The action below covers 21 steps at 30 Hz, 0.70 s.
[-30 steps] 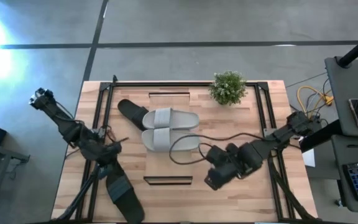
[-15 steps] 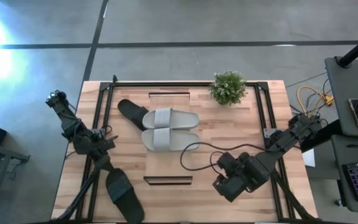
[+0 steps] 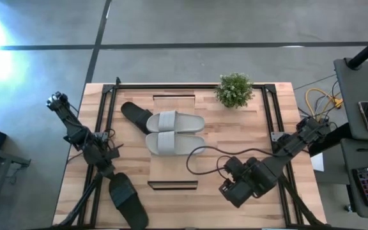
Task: Pick and place slides into the shelf
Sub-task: Move the bottom black slide under the shelf
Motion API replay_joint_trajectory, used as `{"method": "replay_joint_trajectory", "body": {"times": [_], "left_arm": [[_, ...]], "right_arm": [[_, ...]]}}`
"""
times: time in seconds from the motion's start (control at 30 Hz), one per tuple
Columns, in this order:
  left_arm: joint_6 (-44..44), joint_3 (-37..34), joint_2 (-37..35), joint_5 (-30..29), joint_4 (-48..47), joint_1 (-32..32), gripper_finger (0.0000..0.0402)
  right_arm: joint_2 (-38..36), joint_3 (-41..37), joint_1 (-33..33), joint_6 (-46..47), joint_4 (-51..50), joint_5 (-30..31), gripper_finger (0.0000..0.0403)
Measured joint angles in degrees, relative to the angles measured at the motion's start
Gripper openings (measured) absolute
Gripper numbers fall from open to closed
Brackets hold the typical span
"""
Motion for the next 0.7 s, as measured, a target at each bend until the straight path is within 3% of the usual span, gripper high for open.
{"method": "replay_joint_trajectory", "body": {"times": [0.7], "left_arm": [[6.25,-0.26,20.11,-1.22,19.4,0.0,0.0067]], "right_arm": [[0.0,-0.18,-0.59,-0.24,-0.07,0.0,0.0245]]}}
